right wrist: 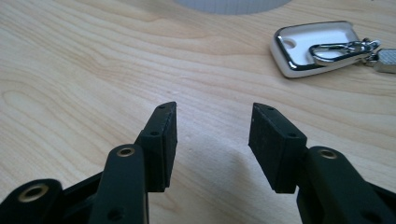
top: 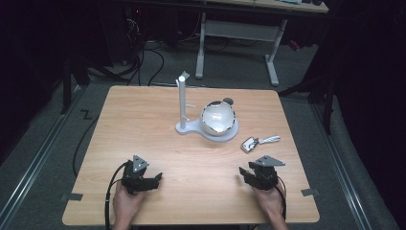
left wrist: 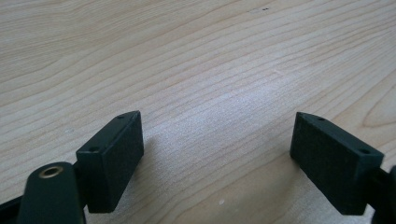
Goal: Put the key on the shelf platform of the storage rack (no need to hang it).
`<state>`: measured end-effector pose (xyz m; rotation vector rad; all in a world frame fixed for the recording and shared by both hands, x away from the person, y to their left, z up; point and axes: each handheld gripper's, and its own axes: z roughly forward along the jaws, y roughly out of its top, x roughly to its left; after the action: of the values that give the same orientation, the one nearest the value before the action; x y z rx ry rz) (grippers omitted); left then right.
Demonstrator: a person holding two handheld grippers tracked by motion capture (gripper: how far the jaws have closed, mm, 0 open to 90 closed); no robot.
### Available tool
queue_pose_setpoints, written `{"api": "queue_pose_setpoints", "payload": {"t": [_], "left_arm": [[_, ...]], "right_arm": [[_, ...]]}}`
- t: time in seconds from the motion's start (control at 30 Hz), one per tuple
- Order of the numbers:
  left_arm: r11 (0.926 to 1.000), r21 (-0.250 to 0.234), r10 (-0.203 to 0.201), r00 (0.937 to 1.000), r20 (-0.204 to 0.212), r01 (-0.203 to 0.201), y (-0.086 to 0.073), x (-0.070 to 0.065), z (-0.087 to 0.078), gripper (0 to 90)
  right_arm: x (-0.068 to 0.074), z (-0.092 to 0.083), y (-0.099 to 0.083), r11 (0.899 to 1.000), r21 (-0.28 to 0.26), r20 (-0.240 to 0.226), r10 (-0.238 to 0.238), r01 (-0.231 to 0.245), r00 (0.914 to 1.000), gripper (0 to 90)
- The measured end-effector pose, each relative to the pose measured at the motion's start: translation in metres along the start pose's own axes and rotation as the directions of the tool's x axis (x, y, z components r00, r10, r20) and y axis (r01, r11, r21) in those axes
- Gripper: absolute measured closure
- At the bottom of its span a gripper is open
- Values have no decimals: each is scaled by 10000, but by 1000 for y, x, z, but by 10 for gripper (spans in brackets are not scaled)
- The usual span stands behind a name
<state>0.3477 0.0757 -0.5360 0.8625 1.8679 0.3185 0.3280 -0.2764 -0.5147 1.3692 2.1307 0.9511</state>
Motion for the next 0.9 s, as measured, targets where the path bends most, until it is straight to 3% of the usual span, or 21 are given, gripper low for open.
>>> {"api": "queue_pose_setpoints", "payload": {"t": [0.9], "left_arm": [[10000,-5,-2,10000,0,2,0,0,0,176]], "right_arm": [[-47,11,28,9928,3,793,1194,-1198,9897,525]]}}
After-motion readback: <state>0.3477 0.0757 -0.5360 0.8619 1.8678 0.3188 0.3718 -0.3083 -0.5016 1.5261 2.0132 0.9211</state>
